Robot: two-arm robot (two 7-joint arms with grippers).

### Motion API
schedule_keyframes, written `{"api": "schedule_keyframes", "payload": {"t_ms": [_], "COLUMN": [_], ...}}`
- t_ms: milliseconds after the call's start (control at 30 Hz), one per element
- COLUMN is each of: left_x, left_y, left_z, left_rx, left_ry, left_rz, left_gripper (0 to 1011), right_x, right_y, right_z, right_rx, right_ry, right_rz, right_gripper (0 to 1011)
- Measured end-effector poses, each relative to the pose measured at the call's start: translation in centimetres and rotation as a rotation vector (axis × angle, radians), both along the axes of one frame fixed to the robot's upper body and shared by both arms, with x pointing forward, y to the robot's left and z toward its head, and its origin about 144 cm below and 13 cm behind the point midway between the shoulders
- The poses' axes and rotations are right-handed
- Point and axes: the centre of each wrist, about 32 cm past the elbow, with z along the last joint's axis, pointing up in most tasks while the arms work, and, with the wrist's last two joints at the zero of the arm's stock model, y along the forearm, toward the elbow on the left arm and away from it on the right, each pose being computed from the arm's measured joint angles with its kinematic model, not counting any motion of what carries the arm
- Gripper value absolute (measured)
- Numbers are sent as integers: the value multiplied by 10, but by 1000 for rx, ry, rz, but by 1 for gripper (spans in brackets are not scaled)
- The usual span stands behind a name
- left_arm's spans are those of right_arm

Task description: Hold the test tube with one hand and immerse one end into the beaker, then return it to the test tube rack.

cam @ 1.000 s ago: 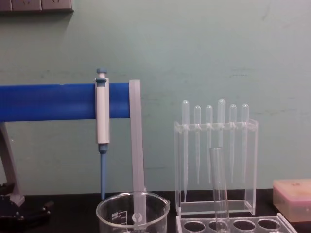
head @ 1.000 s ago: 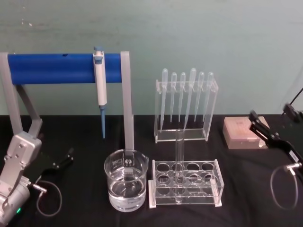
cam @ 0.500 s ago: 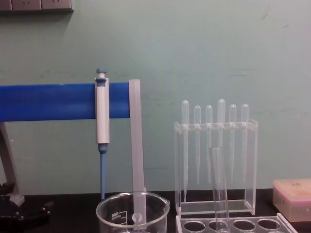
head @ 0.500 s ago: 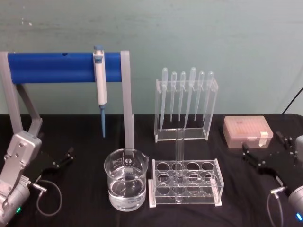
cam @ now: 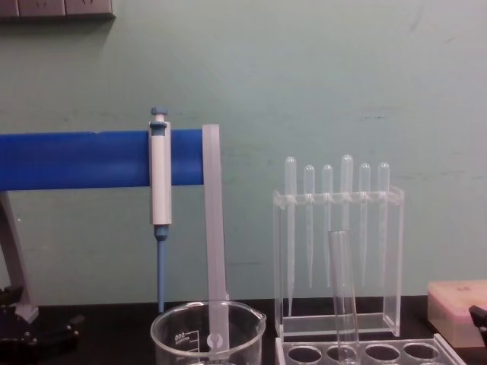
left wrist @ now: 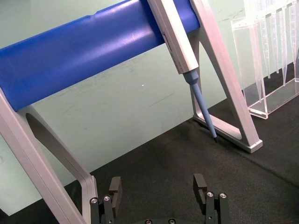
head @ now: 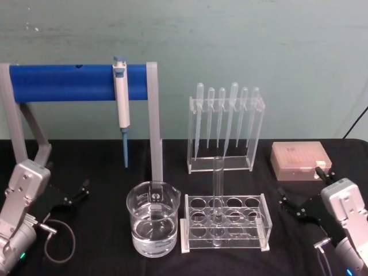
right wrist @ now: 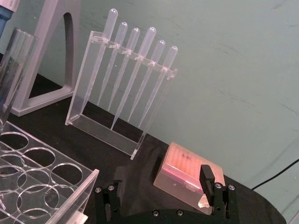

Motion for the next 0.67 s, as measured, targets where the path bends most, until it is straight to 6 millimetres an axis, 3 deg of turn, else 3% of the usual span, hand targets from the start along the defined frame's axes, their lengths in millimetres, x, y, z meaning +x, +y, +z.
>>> {"api": "schedule_keyframes", "payload": {"t_ms": [667], "left_x": [0], "left_y": [0], "left_z": [0], "left_rx": [0], "left_ry": [0], "left_rz": [0], "left_gripper": [1000], "right_x": [0], "right_y": [0], "right_z": [-1], "right_rx": [-2], "right_ry": [-6], "right_rz": [2], "right_gripper": [1004]}}
